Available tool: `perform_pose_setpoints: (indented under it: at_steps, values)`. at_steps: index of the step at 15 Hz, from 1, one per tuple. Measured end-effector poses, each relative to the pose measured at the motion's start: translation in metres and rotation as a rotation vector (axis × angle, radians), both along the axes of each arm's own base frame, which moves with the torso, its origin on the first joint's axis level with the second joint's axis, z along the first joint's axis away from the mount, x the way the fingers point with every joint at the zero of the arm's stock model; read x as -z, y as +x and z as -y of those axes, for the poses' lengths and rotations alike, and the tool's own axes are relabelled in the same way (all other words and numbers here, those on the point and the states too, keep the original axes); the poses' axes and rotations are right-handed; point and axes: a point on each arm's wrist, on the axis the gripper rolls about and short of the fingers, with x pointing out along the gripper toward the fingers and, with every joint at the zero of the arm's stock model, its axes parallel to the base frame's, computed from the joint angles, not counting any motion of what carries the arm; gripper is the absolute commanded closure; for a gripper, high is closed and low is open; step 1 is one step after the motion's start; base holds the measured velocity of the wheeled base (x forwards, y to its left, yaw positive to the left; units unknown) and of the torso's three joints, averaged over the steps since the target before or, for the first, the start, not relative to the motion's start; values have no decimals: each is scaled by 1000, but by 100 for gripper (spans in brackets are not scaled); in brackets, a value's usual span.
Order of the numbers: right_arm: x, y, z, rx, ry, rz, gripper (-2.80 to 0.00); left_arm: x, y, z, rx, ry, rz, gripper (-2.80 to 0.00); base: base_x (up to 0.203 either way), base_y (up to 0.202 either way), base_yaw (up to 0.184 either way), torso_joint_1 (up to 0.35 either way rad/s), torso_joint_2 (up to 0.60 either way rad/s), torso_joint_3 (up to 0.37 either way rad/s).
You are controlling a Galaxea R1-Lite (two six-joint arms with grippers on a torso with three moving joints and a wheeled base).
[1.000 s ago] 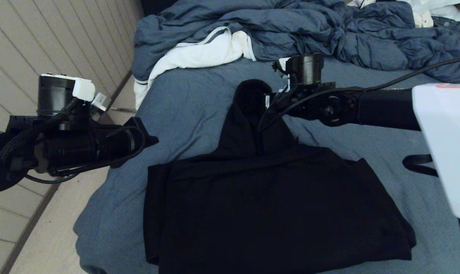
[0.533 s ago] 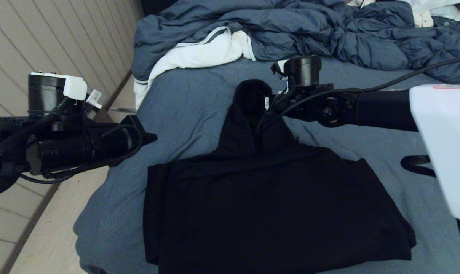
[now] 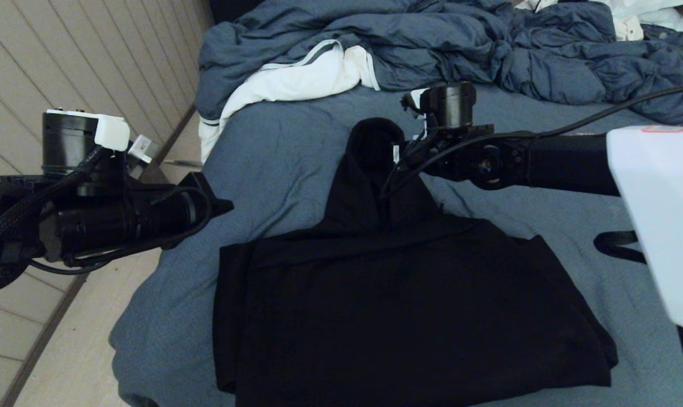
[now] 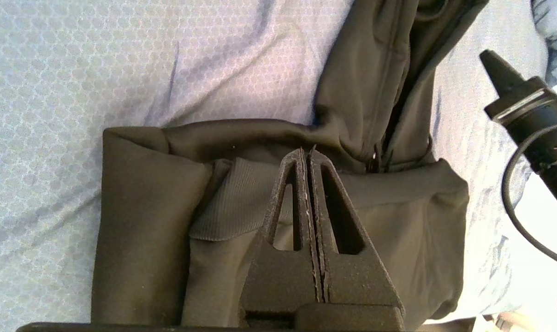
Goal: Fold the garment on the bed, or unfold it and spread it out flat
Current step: Fold the black sweatshirt
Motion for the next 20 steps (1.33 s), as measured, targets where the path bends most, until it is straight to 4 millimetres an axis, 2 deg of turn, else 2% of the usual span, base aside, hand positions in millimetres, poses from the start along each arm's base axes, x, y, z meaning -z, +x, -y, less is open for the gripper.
perform_pose_setpoints:
  at_steps: [1, 2, 9, 15, 19, 20]
  values:
    - [0, 1, 0, 5, 4, 4, 0, 0, 0, 0, 0, -1, -1, 0, 0, 0, 0, 0, 0, 0]
    - [0, 1, 0, 12, 0, 5, -280, 1, 0, 0, 0, 0, -2, 0, 0, 0, 0, 0, 0, 0]
    - [7, 8, -3, 16, 8, 31, -280, 4, 1, 0, 1, 5, -13, 0, 0, 0, 0, 0, 0, 0]
    - [35, 29, -7, 24, 3, 60, -280, 9, 3, 1, 1, 10, -30, 0, 0, 0, 0, 0, 0, 0]
    - [38, 37, 4, 36, -11, 66, -280, 15, 7, 3, 3, 16, -50, 0, 0, 0, 0, 0, 0, 0]
    - [38, 38, 7, 48, -12, 66, 0, 17, 9, 4, 4, 19, -58, 0, 0, 0, 0, 0, 0, 0]
